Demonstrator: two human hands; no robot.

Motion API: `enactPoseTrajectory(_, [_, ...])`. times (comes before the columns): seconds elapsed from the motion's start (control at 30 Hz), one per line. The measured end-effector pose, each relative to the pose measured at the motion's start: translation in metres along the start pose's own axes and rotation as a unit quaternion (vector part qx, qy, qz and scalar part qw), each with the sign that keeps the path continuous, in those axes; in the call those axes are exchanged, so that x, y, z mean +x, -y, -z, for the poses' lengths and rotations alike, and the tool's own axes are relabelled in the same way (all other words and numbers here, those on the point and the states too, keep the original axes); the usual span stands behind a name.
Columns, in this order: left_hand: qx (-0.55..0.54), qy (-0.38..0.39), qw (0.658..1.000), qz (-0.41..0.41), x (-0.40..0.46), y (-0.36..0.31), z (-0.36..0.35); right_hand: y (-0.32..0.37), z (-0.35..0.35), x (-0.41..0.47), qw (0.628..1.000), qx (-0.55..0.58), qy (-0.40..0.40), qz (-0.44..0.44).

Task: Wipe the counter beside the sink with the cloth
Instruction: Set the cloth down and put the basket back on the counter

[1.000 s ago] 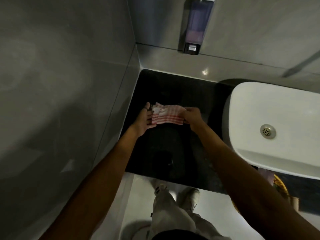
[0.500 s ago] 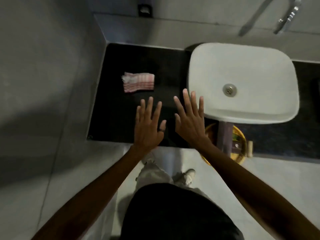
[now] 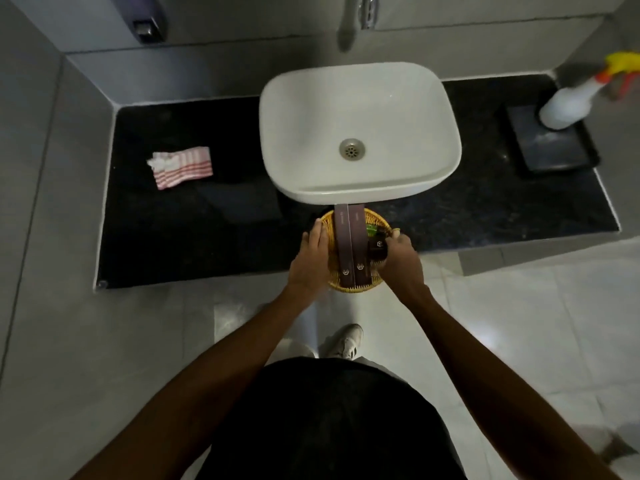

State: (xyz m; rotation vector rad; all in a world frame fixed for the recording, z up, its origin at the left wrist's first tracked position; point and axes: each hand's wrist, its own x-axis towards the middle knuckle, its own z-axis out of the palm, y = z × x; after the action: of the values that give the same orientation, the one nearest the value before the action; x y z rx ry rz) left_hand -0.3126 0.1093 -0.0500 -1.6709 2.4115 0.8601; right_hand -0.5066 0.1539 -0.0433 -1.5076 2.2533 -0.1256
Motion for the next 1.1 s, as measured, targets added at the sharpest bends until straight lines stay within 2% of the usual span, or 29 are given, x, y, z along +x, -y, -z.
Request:
enactPoseTrajectory(0.1, [-0.034, -0.078, 0.994, 0.062, -0.011, 0.029, 0.019, 0.032, -0.001, 0.006, 0.997, 0.054, 0.024, 0.057])
enactPoseTrajectory(0.23, [-0.09, -0.1, 0.99, 0.053, -0.043, 0.046, 0.017, 0.037, -0.01, -0.015, 0.995, 0.05, 0.01, 0.082])
enactPoseTrajectory(0.4, [-0.12, -0.153, 0.972, 0.132, -0.08, 0.147, 0.068, 0.151, -0.04, -0.011, 0.975, 0.116, 0.057, 0.18])
enactPoseTrajectory(0.53, [-0.118, -0.159, 0.966, 0.164, -0.076, 0.214, 0.103, 0.231, -0.057, 0.005, 0.968, 0.123, 0.077, 0.205])
enactPoseTrajectory(0.63, [-0.137, -0.155, 0.964, 0.168, -0.066, 0.259, 0.124, 0.277, -0.069, 0.019, 0.971, 0.108, 0.095, 0.189])
enactPoseTrajectory(0.8, [-0.171, -0.134, 0.968, 0.122, -0.044, 0.31, 0.136, 0.305, -0.086, 0.038, 0.974, 0.085, 0.117, 0.176])
enactPoseTrajectory(0.9, [-0.185, -0.167, 0.963, 0.102, -0.037, 0.33, 0.136, 0.306, -0.083, 0.051, 0.976, 0.105, 0.084, 0.169])
enactPoseTrajectory(1.0, [-0.234, -0.25, 0.927, 0.155, -0.01, 0.34, 0.152, 0.322, -0.07, 0.085, 0.971, 0.223, 0.016, 0.089])
enactPoseTrajectory(1.1, [-0.341, -0.225, 0.869, 0.28, 0.052, 0.347, 0.184, 0.368, -0.061, 0.137, 0.942, 0.324, 0.078, -0.031])
